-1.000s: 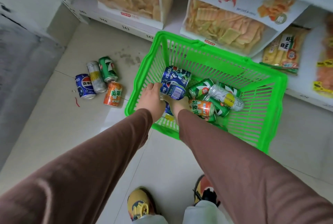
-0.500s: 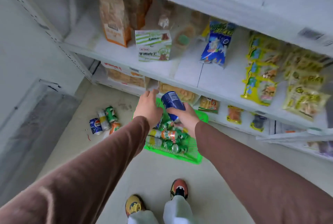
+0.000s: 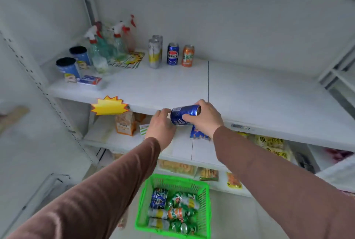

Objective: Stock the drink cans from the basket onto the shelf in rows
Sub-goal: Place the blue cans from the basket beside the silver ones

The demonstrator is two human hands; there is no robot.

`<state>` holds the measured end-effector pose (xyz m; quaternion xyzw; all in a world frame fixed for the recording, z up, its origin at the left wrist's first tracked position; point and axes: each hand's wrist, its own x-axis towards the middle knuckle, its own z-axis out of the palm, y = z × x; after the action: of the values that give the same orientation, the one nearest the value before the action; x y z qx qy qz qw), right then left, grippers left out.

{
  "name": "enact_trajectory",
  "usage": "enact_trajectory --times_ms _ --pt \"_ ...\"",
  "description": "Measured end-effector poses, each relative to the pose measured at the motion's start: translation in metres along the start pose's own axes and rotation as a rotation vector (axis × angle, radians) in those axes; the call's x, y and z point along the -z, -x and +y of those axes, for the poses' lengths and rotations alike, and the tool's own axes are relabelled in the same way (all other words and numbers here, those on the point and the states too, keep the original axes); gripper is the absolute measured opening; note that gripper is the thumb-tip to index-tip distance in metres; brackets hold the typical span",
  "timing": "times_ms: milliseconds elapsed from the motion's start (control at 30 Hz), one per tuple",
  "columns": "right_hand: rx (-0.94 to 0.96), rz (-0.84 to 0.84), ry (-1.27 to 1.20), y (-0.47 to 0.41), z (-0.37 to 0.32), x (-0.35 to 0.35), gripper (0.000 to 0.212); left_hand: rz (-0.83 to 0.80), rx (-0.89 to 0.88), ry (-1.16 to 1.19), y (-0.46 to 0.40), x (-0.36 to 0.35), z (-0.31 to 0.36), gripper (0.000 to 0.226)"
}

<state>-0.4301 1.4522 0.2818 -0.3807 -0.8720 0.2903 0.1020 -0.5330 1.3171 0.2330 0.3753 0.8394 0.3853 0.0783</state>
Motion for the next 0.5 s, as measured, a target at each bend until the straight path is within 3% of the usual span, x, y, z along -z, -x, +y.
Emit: enact_trajectory --times_ms 167,500 --pt "0.025 0.108 0.095 -0.070 -0.017 0.020 0.063 0.010 -0.049 -0.047 -0.055 0.005 0.010 0.057" --pt "0.028 0.083 0.218 -0.187 -0.033 -0.008 0.079 -0.023 0.042 -0.099 -0.146 0.002 -0.011 0.060"
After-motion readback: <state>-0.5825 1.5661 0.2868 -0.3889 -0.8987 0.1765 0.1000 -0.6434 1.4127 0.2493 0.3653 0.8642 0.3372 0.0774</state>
